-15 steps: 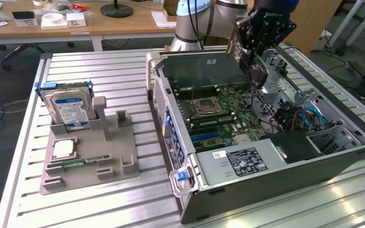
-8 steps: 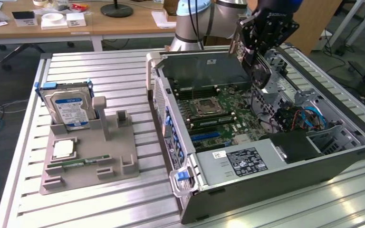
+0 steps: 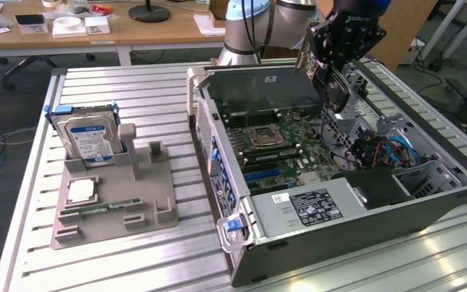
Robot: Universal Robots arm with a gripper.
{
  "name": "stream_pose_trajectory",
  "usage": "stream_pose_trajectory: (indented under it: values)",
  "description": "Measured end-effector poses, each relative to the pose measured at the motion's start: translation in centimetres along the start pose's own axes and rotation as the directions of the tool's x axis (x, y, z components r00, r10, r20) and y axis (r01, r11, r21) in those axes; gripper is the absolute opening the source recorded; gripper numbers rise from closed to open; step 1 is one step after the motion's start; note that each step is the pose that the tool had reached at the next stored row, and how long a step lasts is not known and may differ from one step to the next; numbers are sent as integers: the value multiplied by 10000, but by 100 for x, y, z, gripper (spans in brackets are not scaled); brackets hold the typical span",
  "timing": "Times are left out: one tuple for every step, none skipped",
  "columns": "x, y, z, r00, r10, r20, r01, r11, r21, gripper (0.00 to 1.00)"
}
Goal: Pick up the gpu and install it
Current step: 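Pick up the gpu and move the gpu toward the slot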
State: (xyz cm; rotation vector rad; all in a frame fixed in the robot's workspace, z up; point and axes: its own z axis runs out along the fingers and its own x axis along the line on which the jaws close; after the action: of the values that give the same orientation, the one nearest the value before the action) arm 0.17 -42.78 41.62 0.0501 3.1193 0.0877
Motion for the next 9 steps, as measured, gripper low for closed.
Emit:
stream_pose_trajectory:
  values:
    - [-9, 0, 0, 10000, 0, 0, 0, 10000, 0, 27]
    - [-17, 1, 0, 10000, 0, 0, 0, 10000, 0, 27]
    - [-25, 1, 1, 10000, -1, 0, 1, 10000, 0, 27]
    - [-32, 1, 1, 10000, -1, 0, 1, 10000, 0, 27]
    - [-39, 1, 1, 10000, -1, 0, 1, 10000, 0, 27]
    - [-46, 2, 1, 10000, 0, 0, 0, 10000, 0, 27]
    - [-52, 2, 1, 10000, -1, -1, 1, 10000, 1, 27]
    - [-58, 2, 1, 10000, 0, 0, 0, 10000, 0, 27]
    - [-64, 2, 2, 10000, -1, 0, 1, 10000, 0, 27]
